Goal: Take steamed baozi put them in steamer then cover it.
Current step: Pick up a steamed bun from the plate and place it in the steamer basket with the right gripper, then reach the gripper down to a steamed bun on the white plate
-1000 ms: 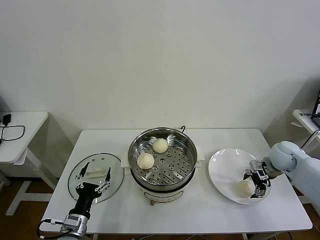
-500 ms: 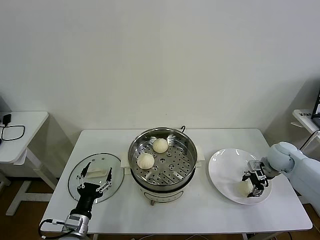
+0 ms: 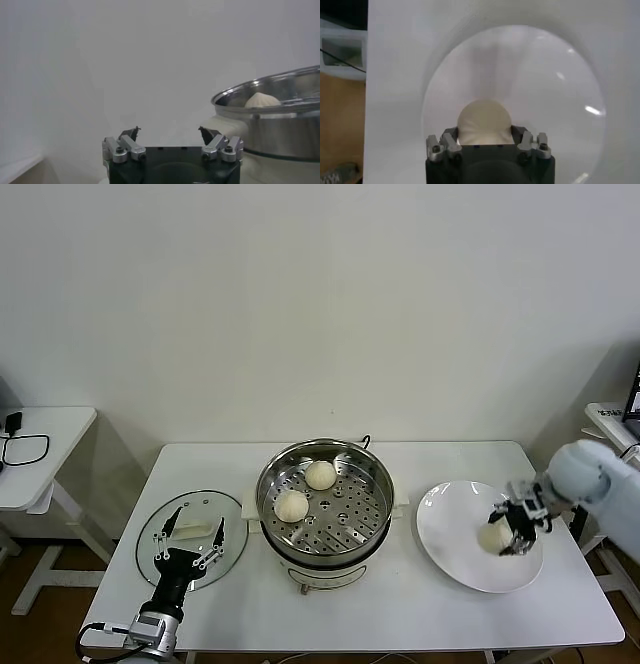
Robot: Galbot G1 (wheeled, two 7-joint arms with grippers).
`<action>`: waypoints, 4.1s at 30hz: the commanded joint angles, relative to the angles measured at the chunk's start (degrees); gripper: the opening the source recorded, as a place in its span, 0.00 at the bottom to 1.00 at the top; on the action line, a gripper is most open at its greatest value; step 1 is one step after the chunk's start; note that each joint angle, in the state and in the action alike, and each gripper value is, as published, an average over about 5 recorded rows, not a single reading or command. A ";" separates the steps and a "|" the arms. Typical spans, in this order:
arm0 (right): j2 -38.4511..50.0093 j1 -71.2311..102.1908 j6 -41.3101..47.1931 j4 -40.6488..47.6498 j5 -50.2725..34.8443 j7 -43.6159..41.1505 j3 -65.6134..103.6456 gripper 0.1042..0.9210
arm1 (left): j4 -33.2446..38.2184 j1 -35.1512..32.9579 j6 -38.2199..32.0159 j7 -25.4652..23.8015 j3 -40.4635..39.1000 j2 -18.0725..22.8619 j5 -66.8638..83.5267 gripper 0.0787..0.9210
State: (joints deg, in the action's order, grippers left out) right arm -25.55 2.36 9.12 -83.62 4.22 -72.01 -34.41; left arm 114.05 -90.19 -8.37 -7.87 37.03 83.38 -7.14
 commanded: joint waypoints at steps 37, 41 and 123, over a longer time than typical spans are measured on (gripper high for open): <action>-35.58 -37.92 -35.96 -13.27 7.70 9.95 -42.24 0.74 | -2.47 1.58 0.24 -0.88 4.31 -1.16 1.77 0.88; -35.91 -37.77 -35.88 -13.86 7.37 10.14 -42.40 0.74 | -2.87 1.79 0.25 -0.88 4.35 -1.18 1.75 0.88; -4.01 14.38 -6.79 20.43 15.04 1.11 15.91 0.88 | -1.58 0.66 -0.79 0.11 -0.38 -0.29 -0.84 0.88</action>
State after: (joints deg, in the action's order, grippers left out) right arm -25.26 2.95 1.72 -73.70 12.29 -73.89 -33.30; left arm 112.42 -89.49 -9.14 -7.83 36.96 83.05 -7.79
